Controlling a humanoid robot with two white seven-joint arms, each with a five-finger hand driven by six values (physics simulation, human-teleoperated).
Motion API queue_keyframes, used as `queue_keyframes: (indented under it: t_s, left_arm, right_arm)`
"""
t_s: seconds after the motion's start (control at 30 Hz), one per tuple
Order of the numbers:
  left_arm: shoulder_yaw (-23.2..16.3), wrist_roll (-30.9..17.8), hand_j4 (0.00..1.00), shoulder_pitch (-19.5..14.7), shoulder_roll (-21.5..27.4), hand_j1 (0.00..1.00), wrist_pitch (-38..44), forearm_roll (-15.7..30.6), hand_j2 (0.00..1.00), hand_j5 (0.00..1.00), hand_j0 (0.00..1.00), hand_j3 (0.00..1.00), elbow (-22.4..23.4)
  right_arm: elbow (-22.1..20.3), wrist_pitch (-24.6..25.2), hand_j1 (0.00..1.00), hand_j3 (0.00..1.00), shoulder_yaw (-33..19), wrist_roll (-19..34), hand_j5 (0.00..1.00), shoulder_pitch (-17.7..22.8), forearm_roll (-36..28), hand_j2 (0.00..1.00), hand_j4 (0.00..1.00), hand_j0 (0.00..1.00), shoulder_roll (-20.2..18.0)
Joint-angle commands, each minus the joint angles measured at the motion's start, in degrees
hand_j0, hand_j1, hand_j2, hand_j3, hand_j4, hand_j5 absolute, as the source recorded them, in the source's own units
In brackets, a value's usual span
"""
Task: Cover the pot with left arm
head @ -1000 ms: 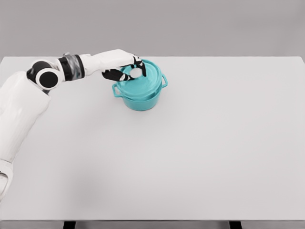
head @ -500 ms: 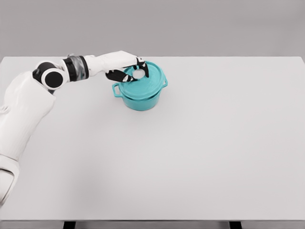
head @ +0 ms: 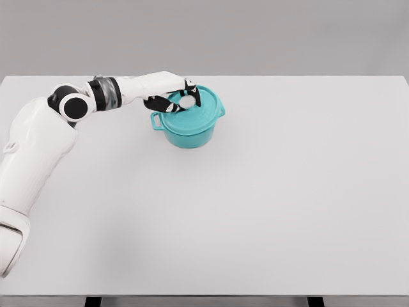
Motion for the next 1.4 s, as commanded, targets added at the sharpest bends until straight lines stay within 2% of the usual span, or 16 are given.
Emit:
queue_keyframes:
  t_s: [0.0, 0.23, 0.73, 0.97, 1.37]
  left_arm:
    - [0.1, 0.01, 0.56, -0.09, -0.1, 0.56, 0.17, 0.35, 0.56, 0.56, 0.56, 0.56, 0.4]
    - [0.1, 0.01, 0.56, -0.44, -0.1, 0.56, 0.17, 0.35, 0.56, 0.56, 0.56, 0.56, 0.49]
    - [0.1, 0.01, 0.56, -1.23, -0.98, 0.56, 0.17, 0.26, 0.56, 0.56, 0.56, 0.56, 3.56]
    - [0.1, 0.01, 0.66, -1.32, -0.98, 0.66, 0.17, 0.26, 0.66, 0.66, 0.66, 0.66, 3.82]
    - [0.1, 0.01, 0.69, -1.32, -0.98, 0.69, 0.08, 0.26, 0.69, 0.69, 0.69, 0.69, 3.91]
  right_arm:
    - [0.04, 0.0, 1.0, 1.0, 0.01, 0.01, 1.0, 0.09, 0.0, 1.0, 1.0, 1.0, 0.0]
    - [-0.05, 0.0, 1.0, 1.0, 0.01, 0.01, 1.0, 0.09, 0.0, 1.0, 1.0, 1.0, 0.0]
    - [0.04, 0.0, 1.0, 1.0, 0.01, 0.01, 1.0, 0.09, 0.0, 1.0, 1.0, 1.0, 0.0]
    - [-0.05, 0.0, 1.0, 1.0, 0.01, 0.01, 1.0, 0.09, 0.0, 1.0, 1.0, 1.0, 0.0]
    - [0.04, 0.0, 1.0, 1.0, 0.01, 0.01, 1.0, 0.0, 0.0, 1.0, 1.0, 1.0, 0.0]
